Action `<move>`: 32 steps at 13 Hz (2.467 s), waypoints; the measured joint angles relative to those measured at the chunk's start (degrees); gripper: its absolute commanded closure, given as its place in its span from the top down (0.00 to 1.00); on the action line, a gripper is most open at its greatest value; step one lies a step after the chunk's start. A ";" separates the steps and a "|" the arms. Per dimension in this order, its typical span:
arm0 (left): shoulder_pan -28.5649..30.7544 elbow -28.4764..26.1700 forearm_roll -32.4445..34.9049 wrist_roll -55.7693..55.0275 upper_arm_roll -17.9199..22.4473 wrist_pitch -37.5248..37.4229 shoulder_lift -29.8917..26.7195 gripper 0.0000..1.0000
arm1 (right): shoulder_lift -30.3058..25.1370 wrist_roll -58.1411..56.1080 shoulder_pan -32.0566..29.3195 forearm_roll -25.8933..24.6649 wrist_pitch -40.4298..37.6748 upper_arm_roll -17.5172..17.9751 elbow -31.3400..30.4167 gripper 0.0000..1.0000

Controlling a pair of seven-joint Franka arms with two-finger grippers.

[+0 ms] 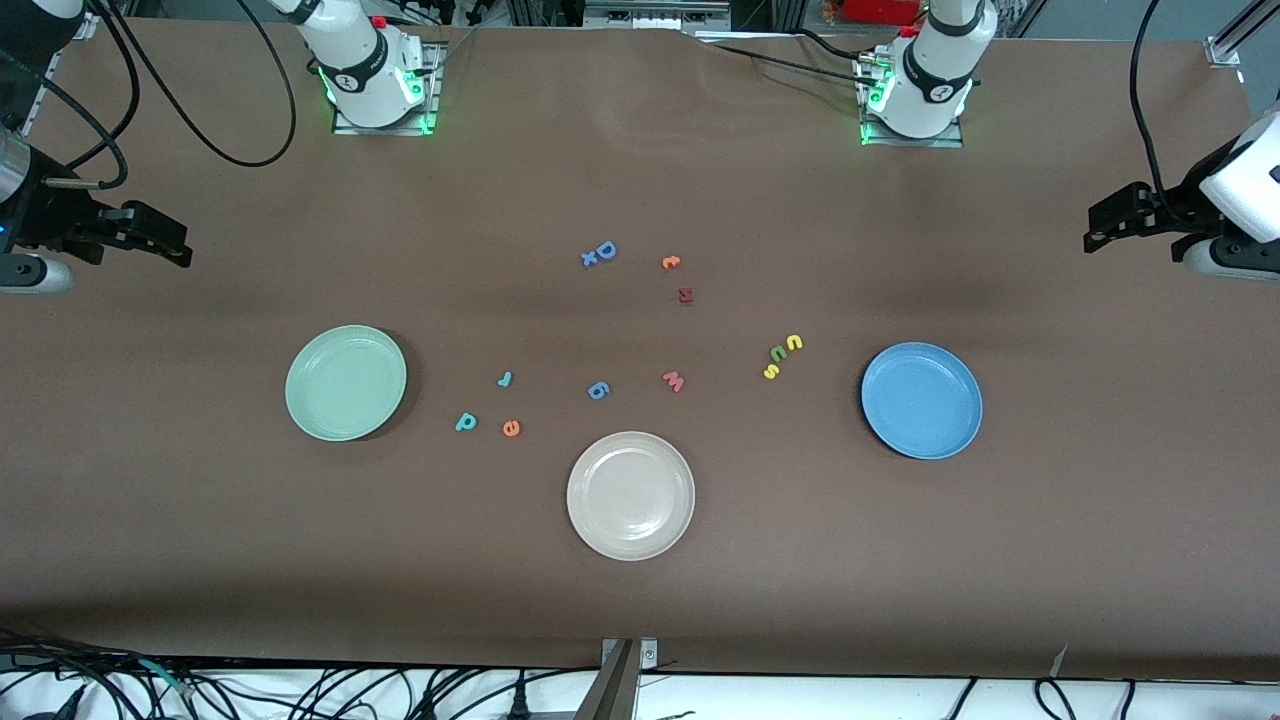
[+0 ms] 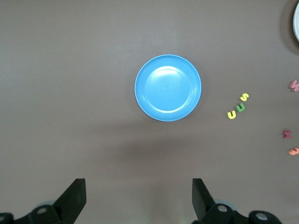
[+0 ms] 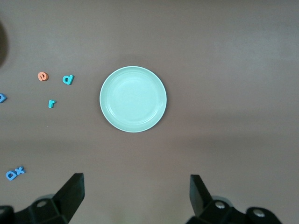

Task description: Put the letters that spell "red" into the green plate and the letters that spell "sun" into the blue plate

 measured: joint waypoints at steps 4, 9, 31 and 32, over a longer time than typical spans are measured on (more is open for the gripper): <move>0.00 0.00 0.00 0.00 0.00 0.00 0.04 1.00 | 0.02 0.00 0.00 0.00 0.00 0.00 0.00 1.00; -0.22 0.00 0.00 0.00 -0.09 0.00 0.90 1.00 | 0.02 0.00 0.00 0.00 0.00 0.00 0.00 1.00; -12.33 -3.93 -4.85 2.31 -2.35 18.55 24.92 1.00 | 0.73 0.00 0.00 0.00 -0.11 -0.01 0.00 1.00; -12.32 -6.12 -4.86 2.32 -3.12 23.25 26.07 1.00 | 1.21 0.00 0.01 0.01 -0.11 0.00 0.00 1.00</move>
